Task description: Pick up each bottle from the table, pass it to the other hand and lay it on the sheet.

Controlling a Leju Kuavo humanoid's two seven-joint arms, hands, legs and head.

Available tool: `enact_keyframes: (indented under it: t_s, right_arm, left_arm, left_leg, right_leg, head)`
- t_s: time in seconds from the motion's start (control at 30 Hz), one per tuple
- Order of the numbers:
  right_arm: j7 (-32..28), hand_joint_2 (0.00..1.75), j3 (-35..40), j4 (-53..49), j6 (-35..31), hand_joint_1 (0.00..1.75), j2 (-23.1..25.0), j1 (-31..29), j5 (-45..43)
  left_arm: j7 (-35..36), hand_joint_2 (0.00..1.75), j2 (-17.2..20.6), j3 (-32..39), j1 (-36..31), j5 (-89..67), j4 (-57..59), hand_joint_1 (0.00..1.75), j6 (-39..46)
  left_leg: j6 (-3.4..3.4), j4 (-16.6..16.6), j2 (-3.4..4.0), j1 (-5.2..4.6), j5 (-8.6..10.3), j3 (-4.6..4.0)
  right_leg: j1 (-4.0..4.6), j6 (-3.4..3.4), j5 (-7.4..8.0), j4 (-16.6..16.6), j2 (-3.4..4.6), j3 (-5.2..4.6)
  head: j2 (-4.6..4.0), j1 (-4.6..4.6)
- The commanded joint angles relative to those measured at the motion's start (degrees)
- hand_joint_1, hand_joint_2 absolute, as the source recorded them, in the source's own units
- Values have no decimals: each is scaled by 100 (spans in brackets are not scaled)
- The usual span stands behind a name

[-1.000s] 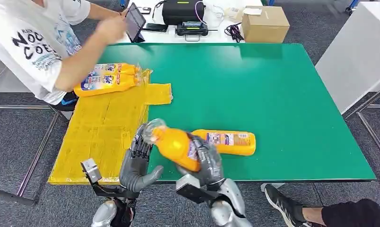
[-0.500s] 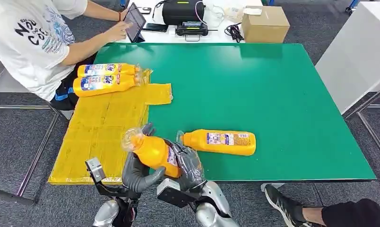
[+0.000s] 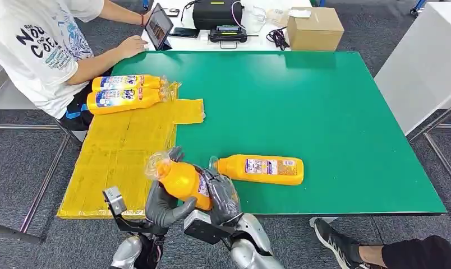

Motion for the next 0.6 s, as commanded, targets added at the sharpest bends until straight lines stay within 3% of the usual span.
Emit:
enact_keyframes:
  t_s: [0.03, 0.07, 0.1, 0.6]
  right_arm:
    - [120, 175, 572, 693, 90, 175, -2, -364, 99]
    - [119, 175, 591, 769, 104, 175, -1, -397, 94]
    - [111, 175, 605, 809, 102, 175, 8, -408, 91]
    - [143, 175, 621, 781, 201, 175, -40, -408, 23]
  left_arm:
    - [-44, 175, 147, 82, -409, -216, 788, 2, 53]
    - [-73, 175, 133, 105, -394, -212, 772, 65, 48]
    - [-80, 175, 124, 114, -394, -220, 759, 175, 42]
    - [-209, 175, 72, 266, -357, -301, 516, 175, 188]
  left_leg:
    - [-9, -5, 11, 6, -7, 24]
    - [-13, -4, 18, 11, -16, 42]
    - [-15, -3, 24, 12, -20, 50]
    - [-13, 2, 5, 12, -15, 34]
  right_leg:
    - [7, -11, -4, -7, 8, 23]
    - [12, -16, -9, -8, 14, 40]
    - [14, -19, -12, -7, 19, 46]
    - [13, -16, -13, -3, 1, 36]
  head:
    - [0, 2]
    - [0, 2]
    - [0, 0]
    - [0, 0]
